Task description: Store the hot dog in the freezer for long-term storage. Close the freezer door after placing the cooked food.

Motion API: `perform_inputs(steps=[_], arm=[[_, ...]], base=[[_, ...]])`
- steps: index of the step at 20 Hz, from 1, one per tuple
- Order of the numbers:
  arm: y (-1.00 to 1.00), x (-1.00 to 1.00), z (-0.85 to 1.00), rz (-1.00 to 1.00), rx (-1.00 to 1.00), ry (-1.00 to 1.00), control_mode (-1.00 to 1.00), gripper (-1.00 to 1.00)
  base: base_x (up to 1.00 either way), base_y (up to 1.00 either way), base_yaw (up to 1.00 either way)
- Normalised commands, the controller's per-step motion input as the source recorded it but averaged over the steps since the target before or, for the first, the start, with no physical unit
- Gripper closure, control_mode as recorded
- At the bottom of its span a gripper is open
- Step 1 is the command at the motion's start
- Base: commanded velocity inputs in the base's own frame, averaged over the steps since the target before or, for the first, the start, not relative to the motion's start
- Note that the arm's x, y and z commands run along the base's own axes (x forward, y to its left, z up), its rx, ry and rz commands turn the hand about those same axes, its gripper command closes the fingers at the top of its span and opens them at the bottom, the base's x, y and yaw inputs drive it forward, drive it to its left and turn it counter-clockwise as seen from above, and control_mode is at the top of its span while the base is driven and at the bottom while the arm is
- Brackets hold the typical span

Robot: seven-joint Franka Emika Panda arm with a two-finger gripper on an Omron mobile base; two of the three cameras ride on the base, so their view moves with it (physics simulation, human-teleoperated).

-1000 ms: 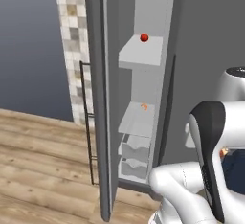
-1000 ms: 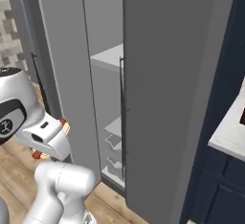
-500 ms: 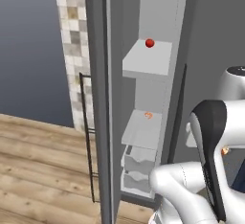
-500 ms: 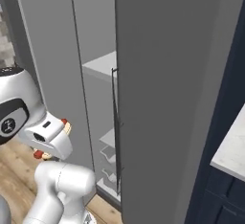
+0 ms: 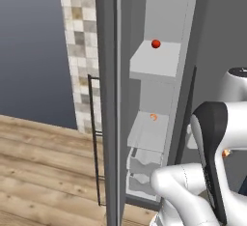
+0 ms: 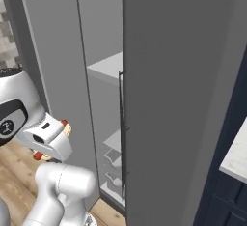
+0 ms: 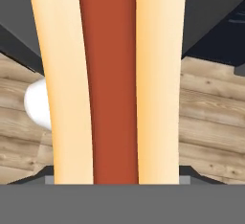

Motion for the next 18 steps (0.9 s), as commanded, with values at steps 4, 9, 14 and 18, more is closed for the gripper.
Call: perform_inputs(steps=[4,9,14,18], arm=[[0.00,0.00,0.00,0.00,0.00,0.00,1.00,1.00],[0.00,0.00,0.00,0.00,0.00,0.00,1.00,1.00],[0.00,0.00,0.00,0.00,0.00,0.00,1.00,1.00],[0.00,0.00,0.00,0.00,0.00,0.00,1.00,1.00]], base=[[0.26,0.25,0.00],[0.25,0.23,0.00],[0.39,0.05,0.00],[0.54,0.02,-0.05]])
